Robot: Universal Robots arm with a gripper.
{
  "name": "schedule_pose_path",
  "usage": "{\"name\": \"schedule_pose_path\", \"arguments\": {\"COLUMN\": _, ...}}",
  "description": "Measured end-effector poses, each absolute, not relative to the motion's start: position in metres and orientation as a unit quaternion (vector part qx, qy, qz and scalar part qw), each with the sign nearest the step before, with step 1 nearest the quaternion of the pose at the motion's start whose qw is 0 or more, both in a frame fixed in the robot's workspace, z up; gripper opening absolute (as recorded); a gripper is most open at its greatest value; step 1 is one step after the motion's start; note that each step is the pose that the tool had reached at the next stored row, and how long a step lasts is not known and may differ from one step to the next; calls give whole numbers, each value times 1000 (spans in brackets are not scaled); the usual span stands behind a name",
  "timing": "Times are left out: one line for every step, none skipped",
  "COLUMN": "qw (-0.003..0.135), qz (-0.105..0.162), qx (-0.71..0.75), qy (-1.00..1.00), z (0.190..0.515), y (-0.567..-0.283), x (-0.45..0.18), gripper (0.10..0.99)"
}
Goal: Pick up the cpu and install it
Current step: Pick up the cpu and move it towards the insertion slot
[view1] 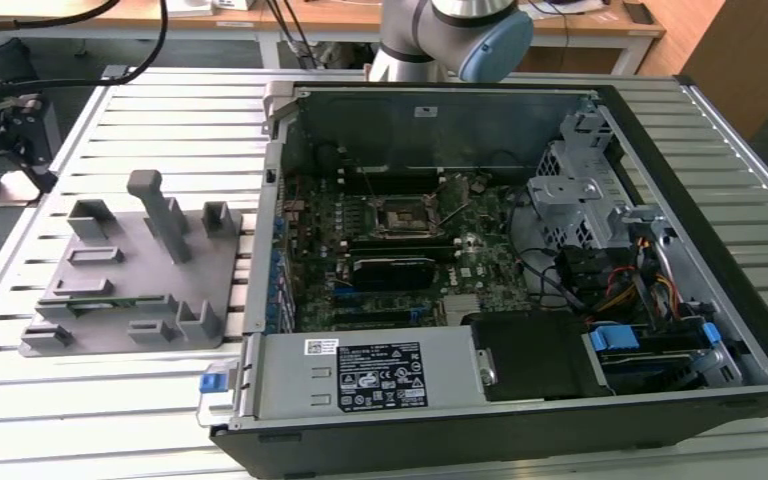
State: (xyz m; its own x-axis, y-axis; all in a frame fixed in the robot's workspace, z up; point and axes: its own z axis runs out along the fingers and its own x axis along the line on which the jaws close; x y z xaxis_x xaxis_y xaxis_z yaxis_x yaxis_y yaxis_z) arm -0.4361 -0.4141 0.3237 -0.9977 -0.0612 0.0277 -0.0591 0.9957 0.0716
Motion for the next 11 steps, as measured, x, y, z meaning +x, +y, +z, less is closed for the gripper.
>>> {"name": "schedule_pose_path", "arguments": {"qw": 15, "qz": -35, "qx": 30, "qy": -999, "z": 325, "y": -414, "x": -436, "gripper": 533}}
{"name": "schedule_pose_path", "arguments": {"qw": 15, "qz": -35, "qx": 30, "qy": -999, "z": 326, "y": -414, "x": -436, "gripper": 533}}
{"name": "schedule_pose_path", "arguments": {"qw": 15, "qz": -35, "qx": 30, "qy": -999, "z": 328, "y": -414, "x": -436, "gripper": 533}}
{"name": "schedule_pose_path", "arguments": {"qw": 15, "qz": -35, "qx": 30, "qy": -999, "z": 329, "y": -414, "x": -436, "gripper": 533}}
{"name": "schedule_pose_path", "arguments": {"qw": 15, "qz": -35, "qx": 30, "qy": -999, "z": 330, "y": -414, "x": -436, "gripper": 533}}
{"name": "schedule_pose_path", "arguments": {"qw": 15, "qz": -35, "qx": 30, "qy": -999, "z": 332, "y": -413, "x": -436, "gripper": 533}}
{"name": "schedule_pose_path", "arguments": {"qw": 15, "qz": -35, "qx": 30, "qy": -999, "z": 333, "y": -413, "x": -436, "gripper": 533}}
{"name": "schedule_pose_path", "arguments": {"qw": 15, "qz": -35, "qx": 30, "qy": -999, "z": 334, "y": -413, "x": -436, "gripper": 533}}
{"name": "schedule_pose_path", "arguments": {"qw": 15, "qz": -35, "qx": 30, "qy": -999, "z": 336, "y": -413, "x": -436, "gripper": 533}}
{"name": "schedule_pose_path", "arguments": {"qw": 15, "qz": -35, "qx": 30, "qy": -999, "z": 337, "y": -412, "x": -436, "gripper": 533}}
{"name": "schedule_pose_path", "arguments": {"qw": 15, "qz": -35, "qx": 30, "qy": -999, "z": 339, "y": -412, "x": -436, "gripper": 533}}
